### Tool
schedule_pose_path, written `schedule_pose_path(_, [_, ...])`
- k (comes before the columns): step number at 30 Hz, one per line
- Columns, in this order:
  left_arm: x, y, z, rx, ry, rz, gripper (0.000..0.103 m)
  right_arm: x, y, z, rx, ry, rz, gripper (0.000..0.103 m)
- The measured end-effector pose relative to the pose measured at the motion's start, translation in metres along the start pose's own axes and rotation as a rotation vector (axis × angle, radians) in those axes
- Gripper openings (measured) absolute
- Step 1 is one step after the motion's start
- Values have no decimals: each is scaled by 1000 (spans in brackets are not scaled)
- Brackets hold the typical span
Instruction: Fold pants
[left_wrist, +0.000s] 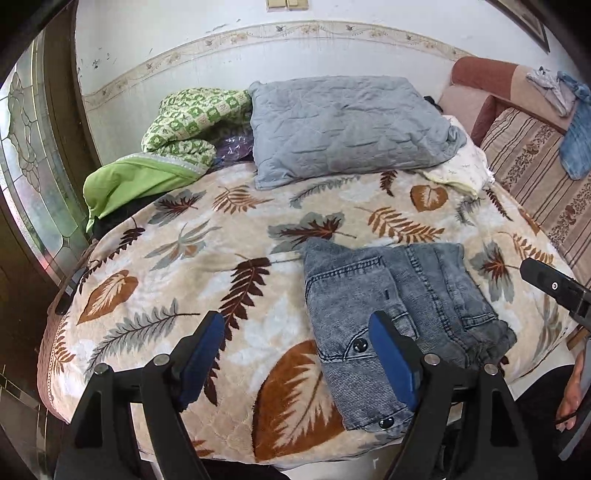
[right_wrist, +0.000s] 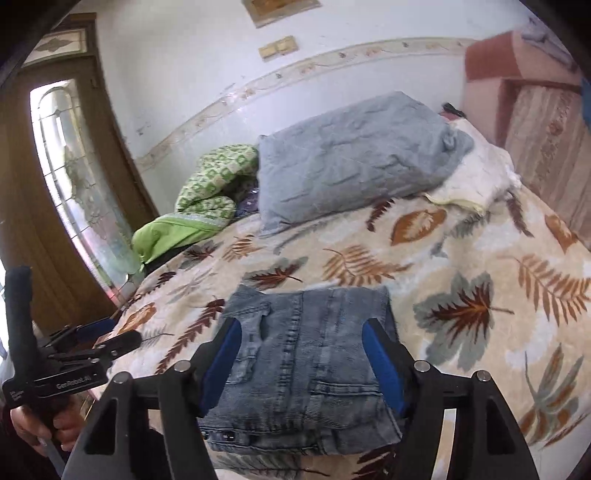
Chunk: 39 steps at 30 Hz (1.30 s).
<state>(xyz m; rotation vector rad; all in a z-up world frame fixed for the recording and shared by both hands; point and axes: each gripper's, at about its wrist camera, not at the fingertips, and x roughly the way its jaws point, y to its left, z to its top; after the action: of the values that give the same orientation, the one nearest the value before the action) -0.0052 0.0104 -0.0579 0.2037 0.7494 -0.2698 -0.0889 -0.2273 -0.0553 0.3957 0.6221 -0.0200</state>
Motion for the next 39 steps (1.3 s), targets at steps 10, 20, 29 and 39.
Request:
schedule_pose_path(10, [32, 0, -13, -11, 70, -1, 81, 22, -41, -5, 177, 75, -38, 71])
schedule_pose_path(20, [46, 3, -17, -8, 84, 10, 81, 26, -23, -5, 85, 56, -95, 71])
schedule_pose_path(29, [52, 8, -21, -24, 102, 5, 81, 30, -20, -7, 69, 72, -89, 71])
schedule_pose_path(39, [51, 18, -21, -46, 96, 8, 81, 34, -18, -9, 61, 85, -94, 71])
